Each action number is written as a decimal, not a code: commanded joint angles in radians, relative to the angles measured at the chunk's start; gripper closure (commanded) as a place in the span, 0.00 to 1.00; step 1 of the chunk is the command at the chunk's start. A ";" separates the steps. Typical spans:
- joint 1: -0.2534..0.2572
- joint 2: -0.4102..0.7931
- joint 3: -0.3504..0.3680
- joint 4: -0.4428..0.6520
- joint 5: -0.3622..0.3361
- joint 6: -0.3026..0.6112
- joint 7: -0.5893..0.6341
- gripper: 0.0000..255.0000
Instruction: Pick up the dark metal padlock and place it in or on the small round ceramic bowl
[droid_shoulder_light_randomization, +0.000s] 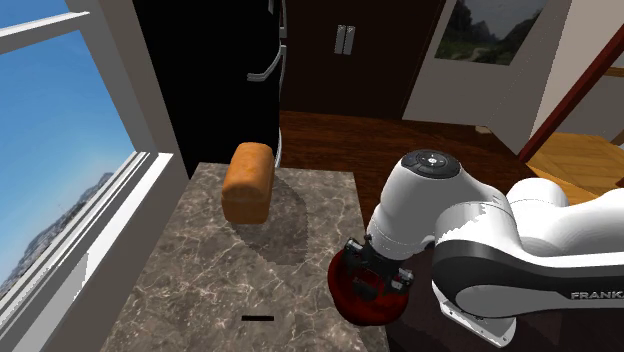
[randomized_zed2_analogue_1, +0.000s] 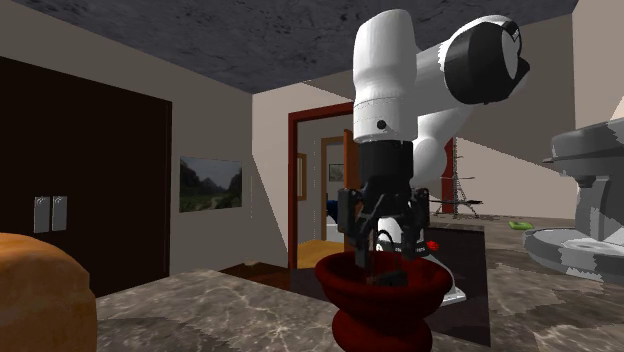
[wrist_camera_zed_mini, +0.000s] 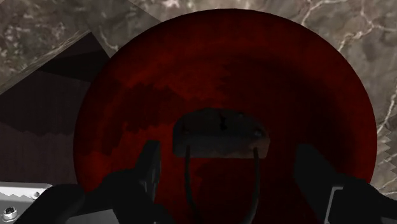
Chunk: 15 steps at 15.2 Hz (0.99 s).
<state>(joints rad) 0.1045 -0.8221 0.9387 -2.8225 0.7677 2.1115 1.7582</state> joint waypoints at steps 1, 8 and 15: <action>0.000 0.000 0.000 0.000 0.000 0.000 0.000 0.00; 0.012 -0.087 -0.110 0.065 -0.083 -0.158 0.017 0.00; 0.012 -0.087 -0.110 0.065 -0.083 -0.158 0.017 0.00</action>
<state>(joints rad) 0.1170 -0.9092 0.8287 -2.7571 0.6852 1.9542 1.7758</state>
